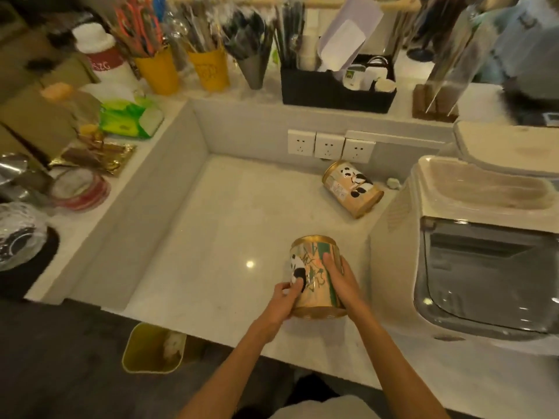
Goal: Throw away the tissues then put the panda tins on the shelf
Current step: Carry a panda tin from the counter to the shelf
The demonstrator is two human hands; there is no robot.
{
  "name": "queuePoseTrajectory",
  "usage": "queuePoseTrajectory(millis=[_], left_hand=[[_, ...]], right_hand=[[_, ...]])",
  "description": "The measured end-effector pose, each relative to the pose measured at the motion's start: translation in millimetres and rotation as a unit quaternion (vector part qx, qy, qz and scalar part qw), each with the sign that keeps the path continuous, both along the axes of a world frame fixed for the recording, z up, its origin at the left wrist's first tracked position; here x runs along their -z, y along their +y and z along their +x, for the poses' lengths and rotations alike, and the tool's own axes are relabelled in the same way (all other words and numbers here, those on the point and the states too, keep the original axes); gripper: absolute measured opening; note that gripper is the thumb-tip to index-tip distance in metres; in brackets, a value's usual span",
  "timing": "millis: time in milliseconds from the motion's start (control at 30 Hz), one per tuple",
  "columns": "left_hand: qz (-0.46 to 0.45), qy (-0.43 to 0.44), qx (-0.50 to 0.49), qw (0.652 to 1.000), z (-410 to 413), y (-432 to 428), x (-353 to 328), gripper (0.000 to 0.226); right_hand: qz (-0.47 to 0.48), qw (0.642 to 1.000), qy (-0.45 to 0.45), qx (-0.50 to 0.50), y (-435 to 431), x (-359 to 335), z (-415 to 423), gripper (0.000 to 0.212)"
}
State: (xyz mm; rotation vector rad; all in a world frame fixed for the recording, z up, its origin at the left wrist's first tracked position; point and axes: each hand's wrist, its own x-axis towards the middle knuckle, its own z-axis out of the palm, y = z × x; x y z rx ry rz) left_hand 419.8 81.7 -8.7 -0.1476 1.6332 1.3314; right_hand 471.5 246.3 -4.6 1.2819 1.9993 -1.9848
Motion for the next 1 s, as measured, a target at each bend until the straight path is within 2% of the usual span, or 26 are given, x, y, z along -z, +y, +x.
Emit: queuePoseTrajectory(millis=[67, 133, 267, 433, 567, 667, 800, 900, 1000], left_hand=[[0.01, 0.017, -0.044, 0.999, 6.7, -19.9, -6.4, 0.095], [0.034, 0.035, -0.103, 0.994, 12.8, -50.3, -10.7, 0.103], [0.071, 0.054, -0.221, 0.971, 36.4, -140.4, -17.3, 0.1], [0.036, 0.113, -0.391, 0.913, 114.1, -273.7, -37.5, 0.094], [0.018, 0.142, -0.545, 0.826, 209.9, -374.8, -63.9, 0.103], [0.014, 0.153, -0.638, 0.754, 292.2, -438.9, -78.9, 0.083], [-0.01, 0.184, -0.726, 0.663, 393.4, -503.8, -89.3, 0.064], [-0.032, 0.196, -0.772, 0.603, 451.5, -534.9, -95.4, 0.069], [-0.051, 0.215, -0.808, 0.546, 483.6, -558.9, -100.7, 0.078]], right_hand=[[-0.025, 0.999, 0.039, -0.027, -14.9, -6.2, -2.6, 0.076], [-0.042, 0.995, 0.062, -0.066, -42.4, -12.1, -9.3, 0.066], [-0.094, 0.973, 0.084, -0.192, -128.2, -22.3, -23.2, 0.06], [-0.149, 0.907, 0.082, -0.384, -279.1, -42.4, -16.4, 0.052], [-0.176, 0.816, 0.071, -0.545, -422.2, -58.9, 28.6, 0.054], [-0.176, 0.738, 0.059, -0.649, -523.4, -67.8, 84.3, 0.051], [-0.209, 0.647, 0.033, -0.733, -632.6, -74.7, 163.6, 0.031], [-0.236, 0.578, 0.002, -0.781, -695.8, -82.9, 212.5, 0.048], [-0.253, 0.516, -0.008, -0.819, -751.9, -88.3, 242.8, 0.048]])
